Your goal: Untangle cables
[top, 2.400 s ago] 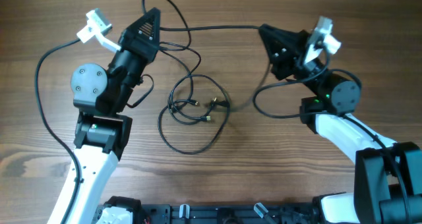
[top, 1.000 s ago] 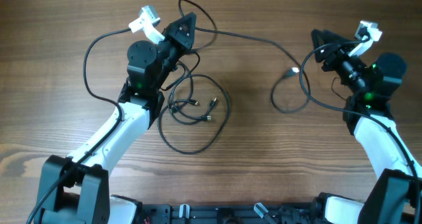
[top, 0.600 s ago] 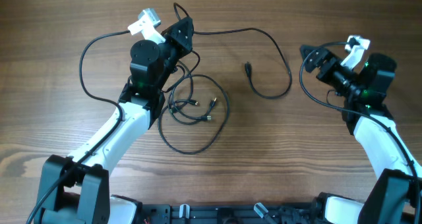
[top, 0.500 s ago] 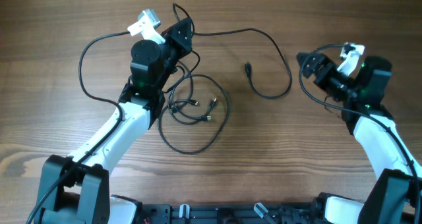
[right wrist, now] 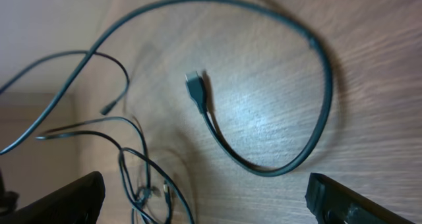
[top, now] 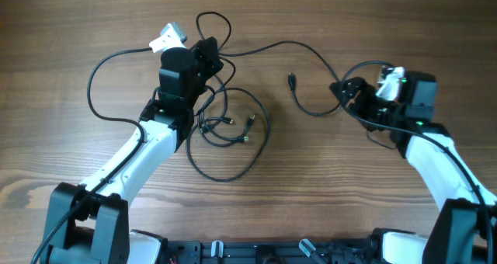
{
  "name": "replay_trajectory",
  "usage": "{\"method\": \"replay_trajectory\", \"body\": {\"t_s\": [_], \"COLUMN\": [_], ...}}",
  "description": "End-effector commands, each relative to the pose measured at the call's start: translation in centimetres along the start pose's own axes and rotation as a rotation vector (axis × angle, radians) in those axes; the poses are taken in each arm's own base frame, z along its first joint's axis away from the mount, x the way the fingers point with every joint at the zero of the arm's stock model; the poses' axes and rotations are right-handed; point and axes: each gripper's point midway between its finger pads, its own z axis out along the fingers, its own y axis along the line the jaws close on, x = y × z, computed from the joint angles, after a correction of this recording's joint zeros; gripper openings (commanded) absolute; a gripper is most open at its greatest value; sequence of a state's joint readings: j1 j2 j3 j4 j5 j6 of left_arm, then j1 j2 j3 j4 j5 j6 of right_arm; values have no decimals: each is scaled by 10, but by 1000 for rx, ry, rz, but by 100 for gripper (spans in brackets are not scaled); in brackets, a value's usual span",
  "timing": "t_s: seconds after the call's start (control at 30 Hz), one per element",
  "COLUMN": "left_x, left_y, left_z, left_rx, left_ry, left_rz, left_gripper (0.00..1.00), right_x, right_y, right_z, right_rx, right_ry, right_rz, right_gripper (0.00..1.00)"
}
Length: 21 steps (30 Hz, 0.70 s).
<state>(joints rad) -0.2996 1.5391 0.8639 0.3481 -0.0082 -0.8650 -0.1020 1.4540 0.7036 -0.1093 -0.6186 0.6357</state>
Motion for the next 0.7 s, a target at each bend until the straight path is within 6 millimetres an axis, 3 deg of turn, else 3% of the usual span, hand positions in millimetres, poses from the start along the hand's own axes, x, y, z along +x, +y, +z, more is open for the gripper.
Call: {"method": "replay_trajectory", "body": {"t_s": [0.0,0.13,0.33,0.53,0.67], "left_x": [-4,-3,-3,-3,-3], "left_y": [12,20,24,24,24], "left_z": [1,0,0,0,0], "left_rx": [-60,-96,-117,-117,-117], "left_ry": [-26,-21,-26,-26,-26], "left_rz": [29,79,79,79,79], "left_gripper": [4,4,4,4,4], "right_x": [12,23,23,24,28], "right_y": [-15,-28,-48,-50,-47], "right_z": [19,31,38,51,62], "right_rx": [104,158,229,225,212], "right_ry": [12,37,17,10,21], "right_rz": [82,180,282,319,305], "right_gripper": [100,100,100,99,88]}}
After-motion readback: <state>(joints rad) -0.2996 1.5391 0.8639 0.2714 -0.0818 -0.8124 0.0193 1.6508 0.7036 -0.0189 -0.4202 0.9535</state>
